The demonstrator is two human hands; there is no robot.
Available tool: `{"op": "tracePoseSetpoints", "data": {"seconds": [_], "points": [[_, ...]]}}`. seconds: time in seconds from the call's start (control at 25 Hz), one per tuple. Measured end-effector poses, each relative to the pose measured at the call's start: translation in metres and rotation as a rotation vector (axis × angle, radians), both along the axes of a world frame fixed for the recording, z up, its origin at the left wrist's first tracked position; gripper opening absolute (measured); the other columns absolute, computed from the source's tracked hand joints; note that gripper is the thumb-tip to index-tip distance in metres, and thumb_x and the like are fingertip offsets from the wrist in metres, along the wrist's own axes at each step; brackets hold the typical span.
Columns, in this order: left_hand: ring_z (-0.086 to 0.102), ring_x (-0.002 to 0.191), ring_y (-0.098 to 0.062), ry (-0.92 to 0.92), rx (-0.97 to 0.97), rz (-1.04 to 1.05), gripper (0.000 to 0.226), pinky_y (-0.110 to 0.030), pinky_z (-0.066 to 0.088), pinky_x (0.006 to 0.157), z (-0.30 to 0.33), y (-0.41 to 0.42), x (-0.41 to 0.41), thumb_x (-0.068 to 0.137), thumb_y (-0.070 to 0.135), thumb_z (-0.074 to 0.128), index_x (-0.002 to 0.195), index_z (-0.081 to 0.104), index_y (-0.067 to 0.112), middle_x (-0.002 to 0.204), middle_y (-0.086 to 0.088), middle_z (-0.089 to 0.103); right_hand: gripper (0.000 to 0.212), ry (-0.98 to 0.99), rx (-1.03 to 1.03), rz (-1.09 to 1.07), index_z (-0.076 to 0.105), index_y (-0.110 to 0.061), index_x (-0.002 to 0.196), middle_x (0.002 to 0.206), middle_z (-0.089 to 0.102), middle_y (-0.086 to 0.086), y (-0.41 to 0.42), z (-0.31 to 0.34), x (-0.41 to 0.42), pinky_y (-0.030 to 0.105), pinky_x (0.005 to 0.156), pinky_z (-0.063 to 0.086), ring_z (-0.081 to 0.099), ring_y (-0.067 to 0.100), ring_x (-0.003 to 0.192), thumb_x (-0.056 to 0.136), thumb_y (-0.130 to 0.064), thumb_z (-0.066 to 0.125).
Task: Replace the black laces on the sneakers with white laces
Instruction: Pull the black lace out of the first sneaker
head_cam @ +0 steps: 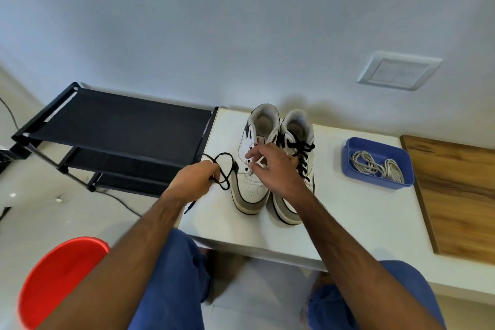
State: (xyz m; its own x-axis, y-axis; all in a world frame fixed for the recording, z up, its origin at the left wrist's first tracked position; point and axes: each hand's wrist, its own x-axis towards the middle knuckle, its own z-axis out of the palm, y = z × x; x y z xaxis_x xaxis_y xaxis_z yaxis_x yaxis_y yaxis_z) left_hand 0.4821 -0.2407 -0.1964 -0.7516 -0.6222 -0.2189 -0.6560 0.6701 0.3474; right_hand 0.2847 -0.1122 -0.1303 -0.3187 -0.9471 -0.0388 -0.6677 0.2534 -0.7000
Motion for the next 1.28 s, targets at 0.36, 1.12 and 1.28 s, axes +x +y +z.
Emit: {"op": "tracePoseSetpoints", "data": {"seconds": [0.36, 1.12, 1.28], "points": [[0.072, 0.087, -0.024, 0.637, 0.675, 0.106, 0.017, -0.032, 0.059, 0.082, 0.159, 0.003, -0.005, 0.091, -0.012, 0.062, 0.101, 0.065, 0.002, 0.094, -0.01, 0.073, 0.074, -0.547, -0.048, 0.116, 0.045, -0.024, 0.145, 0.143, 0.048, -0.009, -0.016, 0.059, 0.036, 0.029, 0.112, 0.037, 0.043, 0.007, 0.135, 0.081, -0.021, 0.084], [0.037, 0.142, -0.013, 0.261, 0.395, 0.305, 0.077, -0.036, 0.037, 0.116, 0.246, 0.021, 0.211, 0.09, 0.026, 0.076, 0.152, 0.03, 0.025, 0.155, 0.006, 0.035, 0.04, 0.103, 0.151, 0.521, 0.073, -0.01, 0.097, 0.087, 0.067, -0.002, -0.065, 0.189, 0.211, 0.029, 0.068, 0.042, 0.064, 0.018, 0.085, 0.104, -0.04, 0.049], [0.06, 0.124, -0.009, 0.568, 0.63, 0.339, 0.054, -0.034, 0.047, 0.109, 0.206, 0.046, 0.241, 0.094, 0.022, 0.072, 0.142, 0.047, 0.021, 0.133, 0.002, 0.064, 0.027, -0.459, 0.101, 0.593, 0.074, -0.006, 0.094, 0.062, 0.055, -0.009, -0.077, 0.179, 0.256, 0.022, 0.054, 0.036, 0.044, 0.005, 0.052, 0.104, -0.02, 0.054]]}}
